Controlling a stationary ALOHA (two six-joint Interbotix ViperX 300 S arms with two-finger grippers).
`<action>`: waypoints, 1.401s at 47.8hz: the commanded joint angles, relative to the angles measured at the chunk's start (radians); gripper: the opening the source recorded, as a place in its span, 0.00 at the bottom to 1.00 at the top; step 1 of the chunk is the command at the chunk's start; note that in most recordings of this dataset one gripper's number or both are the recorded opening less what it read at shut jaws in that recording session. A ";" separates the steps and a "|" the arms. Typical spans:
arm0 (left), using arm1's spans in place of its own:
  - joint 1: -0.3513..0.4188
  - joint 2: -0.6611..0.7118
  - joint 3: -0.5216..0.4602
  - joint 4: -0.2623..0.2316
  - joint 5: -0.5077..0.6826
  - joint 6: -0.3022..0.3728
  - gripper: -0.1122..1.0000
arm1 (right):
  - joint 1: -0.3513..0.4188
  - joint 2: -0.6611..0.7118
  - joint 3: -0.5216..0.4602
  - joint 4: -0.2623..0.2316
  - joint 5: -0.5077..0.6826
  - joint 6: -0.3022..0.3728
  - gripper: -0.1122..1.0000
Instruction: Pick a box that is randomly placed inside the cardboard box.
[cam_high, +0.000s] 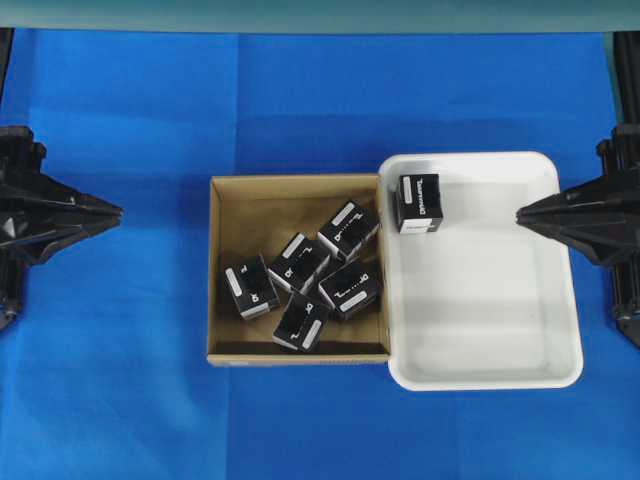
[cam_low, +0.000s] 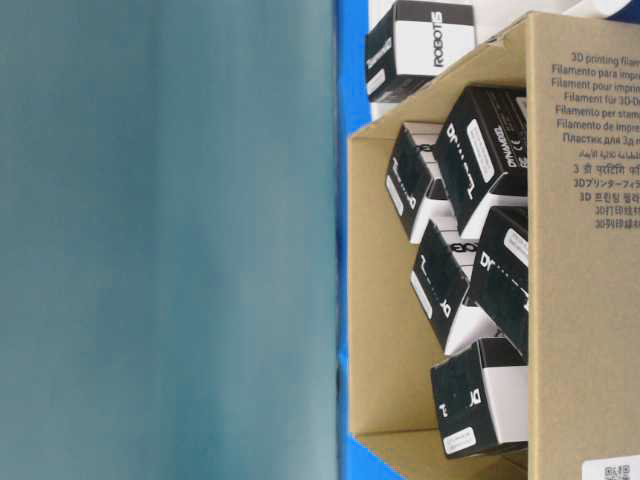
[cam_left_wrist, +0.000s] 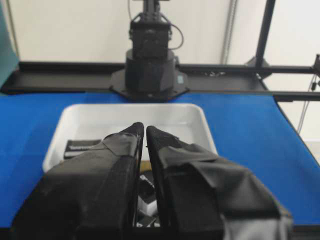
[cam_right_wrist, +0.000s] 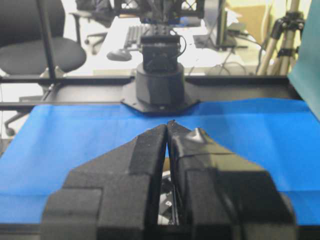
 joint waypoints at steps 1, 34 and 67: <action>-0.006 0.049 -0.043 0.012 0.018 -0.020 0.23 | -0.006 0.011 -0.017 0.023 0.003 0.017 0.23; -0.003 0.018 -0.124 0.014 0.373 -0.026 0.05 | -0.104 0.138 -0.508 0.092 1.118 0.066 0.11; -0.009 0.029 -0.155 0.014 0.468 -0.083 0.05 | -0.160 0.701 -0.950 0.005 1.456 -0.339 0.11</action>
